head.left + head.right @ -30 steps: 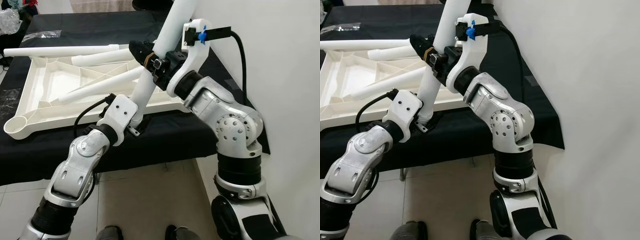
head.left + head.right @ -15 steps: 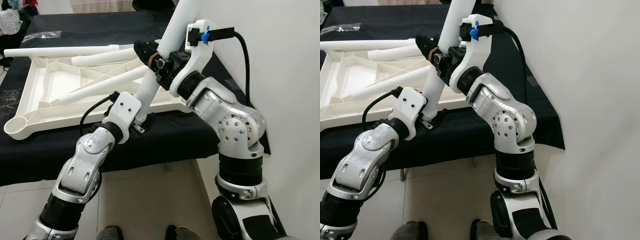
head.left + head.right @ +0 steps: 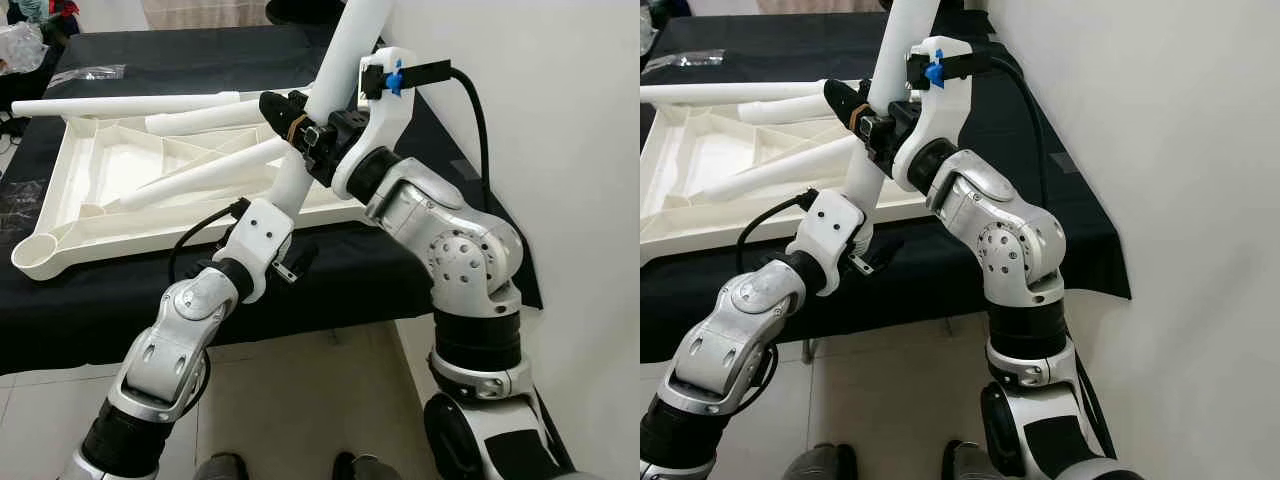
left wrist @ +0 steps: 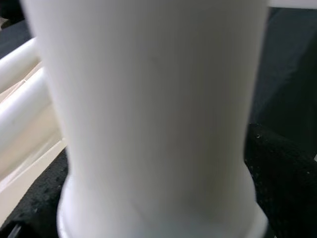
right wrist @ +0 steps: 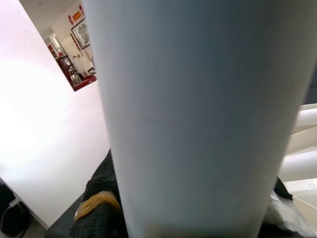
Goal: Building children table
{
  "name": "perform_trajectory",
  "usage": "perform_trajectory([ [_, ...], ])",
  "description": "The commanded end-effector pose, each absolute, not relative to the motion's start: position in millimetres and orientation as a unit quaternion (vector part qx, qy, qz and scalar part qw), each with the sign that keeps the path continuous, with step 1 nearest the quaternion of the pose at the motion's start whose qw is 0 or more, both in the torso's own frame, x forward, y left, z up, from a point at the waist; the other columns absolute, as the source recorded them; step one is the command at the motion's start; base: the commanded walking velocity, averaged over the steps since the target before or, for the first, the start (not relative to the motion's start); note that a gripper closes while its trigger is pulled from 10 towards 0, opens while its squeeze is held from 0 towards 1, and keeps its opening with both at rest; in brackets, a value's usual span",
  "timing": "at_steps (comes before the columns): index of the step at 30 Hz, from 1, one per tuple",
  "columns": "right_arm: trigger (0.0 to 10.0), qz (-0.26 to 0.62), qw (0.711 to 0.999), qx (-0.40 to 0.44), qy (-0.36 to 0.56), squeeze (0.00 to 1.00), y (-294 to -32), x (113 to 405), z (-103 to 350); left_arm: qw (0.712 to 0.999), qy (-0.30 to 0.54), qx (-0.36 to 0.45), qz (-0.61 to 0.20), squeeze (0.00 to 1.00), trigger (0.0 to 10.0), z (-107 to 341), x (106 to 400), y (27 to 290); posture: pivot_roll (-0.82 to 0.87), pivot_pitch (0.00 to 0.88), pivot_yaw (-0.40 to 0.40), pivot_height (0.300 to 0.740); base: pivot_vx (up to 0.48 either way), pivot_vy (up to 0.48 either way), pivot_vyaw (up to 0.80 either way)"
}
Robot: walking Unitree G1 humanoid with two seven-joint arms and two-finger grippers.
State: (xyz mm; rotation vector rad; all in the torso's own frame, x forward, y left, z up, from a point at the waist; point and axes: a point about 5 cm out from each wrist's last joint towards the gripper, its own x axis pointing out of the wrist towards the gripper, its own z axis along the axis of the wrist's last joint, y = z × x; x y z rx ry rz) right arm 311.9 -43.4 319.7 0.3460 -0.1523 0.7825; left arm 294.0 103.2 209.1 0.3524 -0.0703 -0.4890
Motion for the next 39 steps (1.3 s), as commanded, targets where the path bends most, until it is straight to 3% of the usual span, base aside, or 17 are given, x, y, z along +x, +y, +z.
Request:
perform_trajectory([
  [1,10.0,0.395,0.901,0.164,-0.081,0.00,-39.0,307.0,320.7,0.955,-0.033,0.182,-0.231,0.00,10.0,211.2,296.3,105.7,0.00,0.120,-0.035,0.740,0.000,0.000,0.00],
  [21,10.0,0.400,0.900,0.159,-0.072,0.00,-33.9,303.3,310.2,0.954,-0.030,0.178,-0.239,0.00,10.0,209.2,295.6,100.2,0.00,0.119,-0.031,0.740,0.000,0.000,0.00],
  [22,10.0,0.400,0.899,0.161,-0.073,0.00,-33.8,302.9,311.2,0.955,-0.030,0.175,-0.238,0.00,8.6,208.9,295.7,100.5,0.00,0.120,-0.029,0.740,0.000,0.000,0.00],
  [23,10.0,0.400,0.899,0.161,-0.073,0.00,-33.8,302.9,311.2,0.955,-0.030,0.175,-0.238,0.00,8.6,208.9,295.7,100.5,0.00,0.120,-0.029,0.740,0.000,0.000,0.00],
  [24,10.0,0.401,0.899,0.161,-0.076,0.00,-33.8,302.3,312.9,0.958,-0.033,0.168,-0.230,0.00,0.0,208.9,296.4,102.0,0.00,0.118,-0.030,0.740,0.000,0.000,0.00],
  [39,10.0,0.393,0.901,0.159,-0.090,0.00,-38.3,304.0,318.1,0.962,-0.030,0.174,-0.208,0.00,0.0,207.5,298.5,108.5,-0.01,0.089,-0.030,0.740,0.000,0.000,0.00],
])
